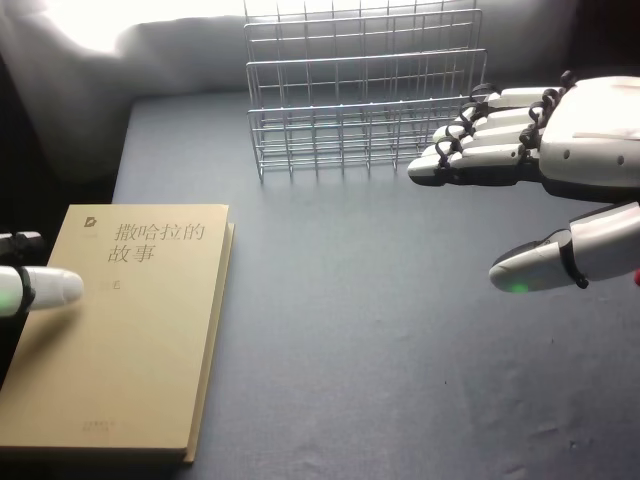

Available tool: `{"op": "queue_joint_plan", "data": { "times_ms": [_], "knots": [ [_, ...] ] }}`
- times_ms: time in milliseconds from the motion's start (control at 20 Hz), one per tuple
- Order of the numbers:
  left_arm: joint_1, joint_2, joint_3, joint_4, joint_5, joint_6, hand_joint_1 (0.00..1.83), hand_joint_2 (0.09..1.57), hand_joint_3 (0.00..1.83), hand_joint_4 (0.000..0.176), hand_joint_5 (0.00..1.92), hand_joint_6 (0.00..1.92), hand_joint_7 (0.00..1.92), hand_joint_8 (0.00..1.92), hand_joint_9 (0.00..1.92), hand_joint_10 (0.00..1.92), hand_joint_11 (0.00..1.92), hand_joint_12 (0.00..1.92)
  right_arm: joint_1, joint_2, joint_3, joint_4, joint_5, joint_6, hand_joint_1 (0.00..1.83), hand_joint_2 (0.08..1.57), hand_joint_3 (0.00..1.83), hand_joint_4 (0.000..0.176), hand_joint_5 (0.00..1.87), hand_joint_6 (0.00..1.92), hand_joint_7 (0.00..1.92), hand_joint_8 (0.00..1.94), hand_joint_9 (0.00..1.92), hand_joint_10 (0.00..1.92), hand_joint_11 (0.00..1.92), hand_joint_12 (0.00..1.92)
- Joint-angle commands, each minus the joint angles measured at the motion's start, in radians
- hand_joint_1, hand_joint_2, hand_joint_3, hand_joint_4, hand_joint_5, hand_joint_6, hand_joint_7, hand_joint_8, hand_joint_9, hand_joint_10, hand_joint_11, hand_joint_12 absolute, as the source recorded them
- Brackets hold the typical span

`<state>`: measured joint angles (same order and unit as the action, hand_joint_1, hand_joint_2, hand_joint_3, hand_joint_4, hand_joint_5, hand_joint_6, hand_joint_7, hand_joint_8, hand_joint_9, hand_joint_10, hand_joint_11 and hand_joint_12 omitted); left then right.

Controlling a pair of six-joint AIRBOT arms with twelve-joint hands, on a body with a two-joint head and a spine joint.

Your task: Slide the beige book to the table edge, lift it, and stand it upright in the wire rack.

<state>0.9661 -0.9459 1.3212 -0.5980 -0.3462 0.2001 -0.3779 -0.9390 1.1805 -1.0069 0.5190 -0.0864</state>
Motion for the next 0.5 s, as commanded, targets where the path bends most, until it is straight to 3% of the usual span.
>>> {"op": "queue_joint_plan", "data": {
  "times_ms": [0,200,450],
  "knots": [
    [-0.004,0.001,0.011,-0.007,-0.076,-0.012,0.57,1.01,0.0,0.081,0.07,0.0,0.1,0.0,0.12,0.01,0.0,0.38,0.016,0.006,0.001,0.048,0.074,-0.002,0.15,1.17,0.0,0.0,0.13,0.01,0.17,0.0,0.15,0.0,0.0,0.44],
    [-0.004,-0.023,0.026,-0.007,-0.075,-0.023,0.58,0.99,0.0,0.077,0.07,0.0,0.09,0.0,0.12,0.0,0.0,0.44,0.016,0.006,0.001,0.048,0.075,-0.002,0.17,1.17,0.0,0.0,0.12,0.0,0.19,0.0,0.18,0.01,0.0,0.48],
    [-0.008,-0.052,0.042,-0.007,-0.074,-0.026,0.54,1.0,0.0,0.072,0.07,0.0,0.12,0.01,0.15,0.01,0.0,0.53,0.016,0.006,0.001,0.048,0.079,-0.003,0.07,1.19,0.01,0.0,0.11,0.0,0.17,0.0,0.14,0.0,0.0,0.44]
  ]
}}
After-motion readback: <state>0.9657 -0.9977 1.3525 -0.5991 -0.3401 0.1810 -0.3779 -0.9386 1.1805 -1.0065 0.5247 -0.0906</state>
